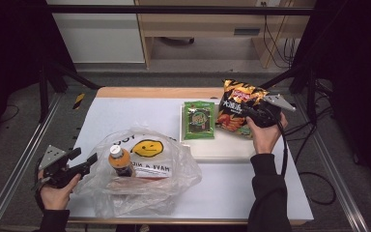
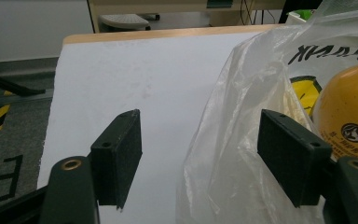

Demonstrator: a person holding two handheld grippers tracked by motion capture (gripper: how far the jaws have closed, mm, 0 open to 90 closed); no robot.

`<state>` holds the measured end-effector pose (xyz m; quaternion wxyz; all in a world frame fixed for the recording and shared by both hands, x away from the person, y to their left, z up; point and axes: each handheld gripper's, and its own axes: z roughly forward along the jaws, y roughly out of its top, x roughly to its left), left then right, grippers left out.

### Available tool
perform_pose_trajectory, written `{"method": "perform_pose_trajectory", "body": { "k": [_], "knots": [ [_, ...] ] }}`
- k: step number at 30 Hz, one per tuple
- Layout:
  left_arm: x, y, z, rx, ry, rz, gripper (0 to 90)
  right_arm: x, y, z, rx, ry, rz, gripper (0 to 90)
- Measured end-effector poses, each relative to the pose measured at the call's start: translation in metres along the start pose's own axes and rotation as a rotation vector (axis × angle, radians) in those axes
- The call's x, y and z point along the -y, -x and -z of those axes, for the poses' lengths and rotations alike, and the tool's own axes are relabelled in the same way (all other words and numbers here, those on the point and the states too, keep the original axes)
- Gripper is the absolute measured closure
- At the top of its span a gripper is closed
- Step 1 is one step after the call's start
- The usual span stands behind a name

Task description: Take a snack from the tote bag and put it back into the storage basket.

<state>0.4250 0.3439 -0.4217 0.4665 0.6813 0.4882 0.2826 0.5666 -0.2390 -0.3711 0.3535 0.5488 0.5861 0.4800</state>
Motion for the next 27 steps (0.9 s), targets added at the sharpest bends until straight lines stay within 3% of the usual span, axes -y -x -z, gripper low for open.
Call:
{"method": "perform_pose_trajectory", "body": {
  "k": [1, 3, 5, 8, 11, 16, 21, 27],
  "knots": [
    [0.000, 0.000, 0.000, 0.000, -0.001, 0.000, 30.3, -0.002, 0.001, -0.008, 0.030, -0.021, 0.020, 25.5],
    [0.000, -0.001, 0.000, -0.001, -0.002, 0.000, 30.3, -0.002, 0.002, -0.012, 0.044, -0.022, 0.029, 23.3],
    [0.000, -0.001, -0.001, -0.002, -0.003, 0.002, 30.3, 0.002, 0.007, -0.022, 0.069, -0.033, -0.003, 20.0],
    [0.000, -0.002, 0.000, -0.004, -0.001, 0.004, 30.3, 0.006, 0.011, -0.029, 0.084, -0.056, -0.001, 18.3],
    [0.001, -0.003, 0.000, -0.006, -0.003, 0.007, 30.3, 0.009, 0.015, -0.035, 0.056, -0.080, -0.034, 17.1],
    [0.001, -0.003, -0.001, -0.004, -0.008, 0.003, 30.3, 0.014, 0.014, -0.043, -0.006, -0.094, -0.047, 17.9],
    [0.001, -0.002, -0.001, -0.001, -0.003, 0.003, 30.3, 0.015, 0.012, -0.042, -0.027, -0.097, -0.007, 19.3],
    [-0.002, -0.001, 0.003, 0.005, 0.011, 0.007, 30.3, 0.008, 0.001, -0.025, -0.046, -0.067, 0.050, 20.3]
  ]
}}
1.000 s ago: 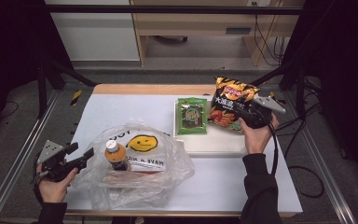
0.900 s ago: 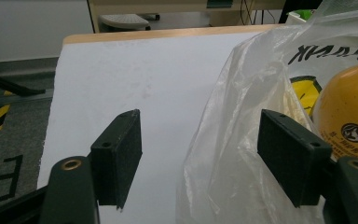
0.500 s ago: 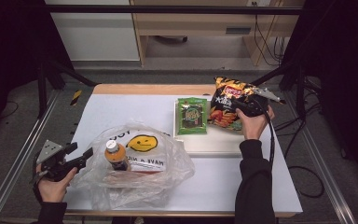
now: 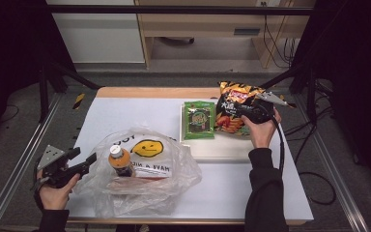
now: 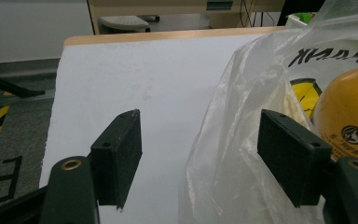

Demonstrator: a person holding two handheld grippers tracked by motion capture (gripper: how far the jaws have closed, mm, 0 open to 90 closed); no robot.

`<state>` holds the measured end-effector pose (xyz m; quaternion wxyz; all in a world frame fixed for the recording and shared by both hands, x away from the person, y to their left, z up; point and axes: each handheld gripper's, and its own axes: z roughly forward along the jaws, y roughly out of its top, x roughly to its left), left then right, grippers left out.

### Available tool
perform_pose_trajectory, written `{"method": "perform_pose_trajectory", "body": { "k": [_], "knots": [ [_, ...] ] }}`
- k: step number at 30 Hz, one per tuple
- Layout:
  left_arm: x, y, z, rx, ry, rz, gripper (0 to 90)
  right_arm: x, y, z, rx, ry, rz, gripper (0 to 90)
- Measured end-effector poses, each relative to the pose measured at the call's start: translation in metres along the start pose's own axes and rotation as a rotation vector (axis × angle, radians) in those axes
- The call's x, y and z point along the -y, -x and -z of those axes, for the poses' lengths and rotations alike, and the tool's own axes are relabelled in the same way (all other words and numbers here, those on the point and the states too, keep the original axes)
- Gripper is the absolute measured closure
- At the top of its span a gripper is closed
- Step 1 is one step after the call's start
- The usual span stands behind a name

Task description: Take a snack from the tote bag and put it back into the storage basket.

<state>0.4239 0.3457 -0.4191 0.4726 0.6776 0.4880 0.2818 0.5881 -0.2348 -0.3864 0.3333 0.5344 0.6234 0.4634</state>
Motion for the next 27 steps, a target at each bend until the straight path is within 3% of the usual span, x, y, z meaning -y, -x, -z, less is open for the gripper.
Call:
{"method": "perform_pose_trajectory", "body": {
  "k": [6, 10, 11, 18, 21, 22, 26, 27],
  "knots": [
    [-0.006, 0.005, 0.006, 0.014, 0.024, -0.013, 30.5, -0.010, -0.019, 0.029, -0.043, 0.054, 0.054, 22.3],
    [-0.011, 0.010, 0.011, 0.037, 0.045, -0.023, 31.9, -0.010, -0.036, 0.054, -0.119, 0.088, 0.074, 28.1],
    [-0.011, 0.010, 0.011, 0.037, 0.045, -0.023, 32.5, -0.010, -0.036, 0.054, -0.119, 0.088, 0.074, 28.1],
    [-0.012, 0.014, 0.013, 0.067, 0.053, -0.024, 37.0, 0.010, -0.058, 0.087, -0.214, 0.072, 0.114, 36.6],
    [-0.013, 0.016, 0.014, 0.070, 0.056, -0.029, 38.1, 0.017, -0.064, 0.093, -0.244, 0.071, 0.126, 39.2],
    [-0.014, 0.017, 0.015, 0.074, 0.061, -0.030, 39.1, 0.023, -0.070, 0.099, -0.281, 0.077, 0.135, 40.1],
    [-0.016, 0.020, 0.017, 0.082, 0.066, -0.034, 40.9, 0.030, -0.080, 0.107, -0.317, 0.077, 0.156, 41.6],
    [-0.016, 0.021, 0.017, 0.087, 0.068, -0.033, 42.8, 0.032, -0.087, 0.111, -0.355, 0.081, 0.165, 43.5]
  ]
}}
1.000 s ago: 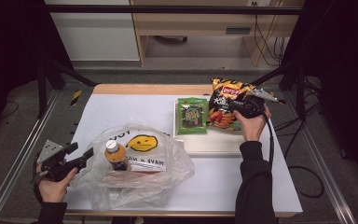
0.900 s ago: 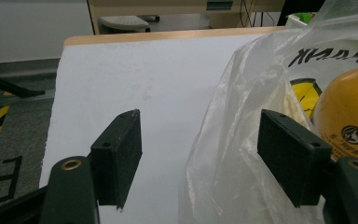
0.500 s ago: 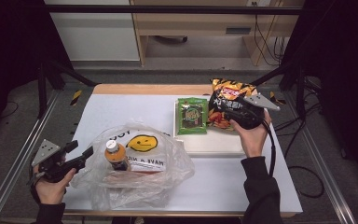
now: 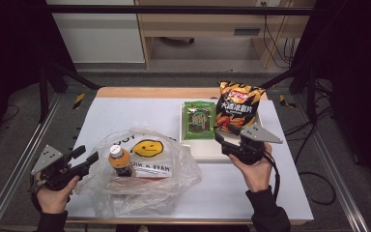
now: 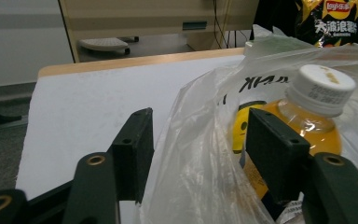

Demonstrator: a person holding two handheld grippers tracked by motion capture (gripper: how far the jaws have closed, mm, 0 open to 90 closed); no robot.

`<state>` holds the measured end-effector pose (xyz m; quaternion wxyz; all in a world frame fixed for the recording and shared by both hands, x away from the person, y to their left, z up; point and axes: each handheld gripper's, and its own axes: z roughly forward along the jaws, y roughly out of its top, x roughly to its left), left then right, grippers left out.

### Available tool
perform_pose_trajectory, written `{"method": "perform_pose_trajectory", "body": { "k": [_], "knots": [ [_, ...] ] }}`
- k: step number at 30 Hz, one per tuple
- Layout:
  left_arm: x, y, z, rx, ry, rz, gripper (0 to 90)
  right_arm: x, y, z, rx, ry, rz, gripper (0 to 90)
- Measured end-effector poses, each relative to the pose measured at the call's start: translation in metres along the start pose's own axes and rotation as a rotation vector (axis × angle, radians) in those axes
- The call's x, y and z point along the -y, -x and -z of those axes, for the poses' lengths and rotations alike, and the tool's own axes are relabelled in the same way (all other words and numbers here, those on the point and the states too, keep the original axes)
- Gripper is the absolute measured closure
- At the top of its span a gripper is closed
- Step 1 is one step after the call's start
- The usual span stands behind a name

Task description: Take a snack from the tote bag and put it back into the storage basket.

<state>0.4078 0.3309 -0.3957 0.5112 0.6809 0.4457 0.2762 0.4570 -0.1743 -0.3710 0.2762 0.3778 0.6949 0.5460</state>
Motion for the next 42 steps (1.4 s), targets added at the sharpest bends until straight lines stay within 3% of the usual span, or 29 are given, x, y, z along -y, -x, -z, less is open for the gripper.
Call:
{"method": "perform_pose_trajectory", "body": {
  "k": [2, 9, 15, 18, 19, 20, 22, 25, 32, 42],
  "knots": [
    [-0.001, 0.003, 0.001, 0.008, 0.002, -0.007, 43.8, 0.000, -0.005, 0.000, -0.019, 0.008, 0.006, 44.1],
    [-0.005, 0.014, 0.005, 0.037, -0.004, -0.028, 50.4, -0.004, -0.049, -0.004, -0.182, 0.023, 0.037, 51.6],
    [-0.006, 0.016, 0.009, 0.051, 0.012, -0.022, 52.8, -0.004, -0.076, -0.013, -0.266, 0.026, 0.052, 57.6],
    [-0.006, 0.019, 0.010, 0.058, 0.008, -0.028, 56.6, -0.003, -0.090, -0.017, -0.326, 0.007, 0.049, 65.7],
    [-0.006, 0.021, 0.010, 0.061, 0.003, -0.029, 56.6, -0.003, -0.090, -0.017, -0.326, 0.007, 0.049, 65.7],
    [-0.005, 0.023, 0.010, 0.071, -0.015, -0.029, 61.1, -0.002, -0.098, -0.019, -0.364, -0.006, 0.046, 70.7],
    [-0.005, 0.025, 0.010, 0.082, -0.025, -0.034, 63.4, -0.001, -0.101, -0.020, -0.380, -0.016, 0.047, 73.2],
    [-0.004, 0.029, 0.011, 0.088, -0.045, -0.056, 70.6, 0.003, -0.111, -0.028, -0.421, -0.069, 0.043, 79.1],
    [0.007, 0.035, 0.012, 0.094, -0.099, -0.049, 81.1, 0.020, -0.125, -0.042, -0.424, -0.171, 0.080, 85.1],
    [0.043, 0.034, 0.007, 0.104, -0.199, -0.028, 82.7, 0.051, -0.127, -0.050, -0.397, -0.292, 0.103, 85.0]
  ]
}}
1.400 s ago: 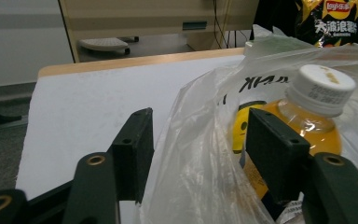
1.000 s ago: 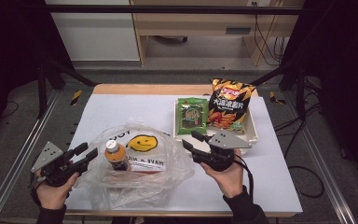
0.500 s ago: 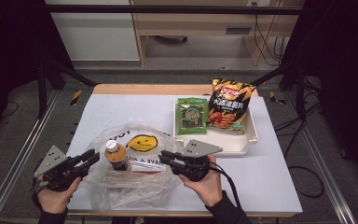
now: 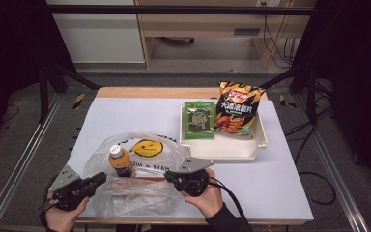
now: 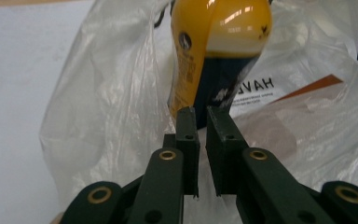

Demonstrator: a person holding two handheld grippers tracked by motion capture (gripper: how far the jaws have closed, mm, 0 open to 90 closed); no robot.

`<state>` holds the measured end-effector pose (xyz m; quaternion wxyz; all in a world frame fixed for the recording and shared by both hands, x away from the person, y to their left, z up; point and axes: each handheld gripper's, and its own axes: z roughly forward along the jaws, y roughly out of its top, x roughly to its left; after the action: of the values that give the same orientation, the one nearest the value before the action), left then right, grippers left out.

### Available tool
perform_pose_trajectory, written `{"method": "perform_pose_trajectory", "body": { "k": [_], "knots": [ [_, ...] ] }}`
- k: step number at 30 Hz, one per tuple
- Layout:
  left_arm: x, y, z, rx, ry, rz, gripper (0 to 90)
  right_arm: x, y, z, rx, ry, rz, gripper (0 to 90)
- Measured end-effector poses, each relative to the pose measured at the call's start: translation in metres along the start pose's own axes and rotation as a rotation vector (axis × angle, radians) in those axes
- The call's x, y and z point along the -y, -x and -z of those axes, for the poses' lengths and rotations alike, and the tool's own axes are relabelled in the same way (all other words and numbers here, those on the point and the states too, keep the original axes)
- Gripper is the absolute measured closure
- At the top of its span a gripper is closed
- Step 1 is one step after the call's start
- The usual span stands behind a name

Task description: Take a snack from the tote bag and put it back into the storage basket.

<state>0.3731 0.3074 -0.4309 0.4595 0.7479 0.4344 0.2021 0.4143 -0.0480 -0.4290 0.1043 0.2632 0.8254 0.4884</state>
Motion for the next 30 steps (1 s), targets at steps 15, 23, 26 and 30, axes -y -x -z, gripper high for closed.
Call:
{"method": "perform_pose_trajectory", "body": {
  "k": [15, 23, 26, 30],
  "knots": [
    [0.011, 0.002, 0.000, 0.004, -0.027, -0.003, 84.4, 0.023, -0.007, -0.002, -0.086, -0.032, -0.051, 86.6],
    [0.020, 0.002, 0.002, 0.010, -0.062, 0.004, 87.7, 0.026, -0.015, -0.004, -0.135, -0.054, -0.065, 88.7],
    [0.023, 0.002, 0.002, 0.008, -0.081, 0.007, 88.3, 0.030, -0.017, -0.005, -0.142, -0.070, -0.065, 88.7],
    [0.028, 0.002, -0.003, 0.007, -0.135, 0.003, 88.8, 0.037, -0.019, -0.007, -0.138, -0.098, -0.069, 88.0]
  ]
}}
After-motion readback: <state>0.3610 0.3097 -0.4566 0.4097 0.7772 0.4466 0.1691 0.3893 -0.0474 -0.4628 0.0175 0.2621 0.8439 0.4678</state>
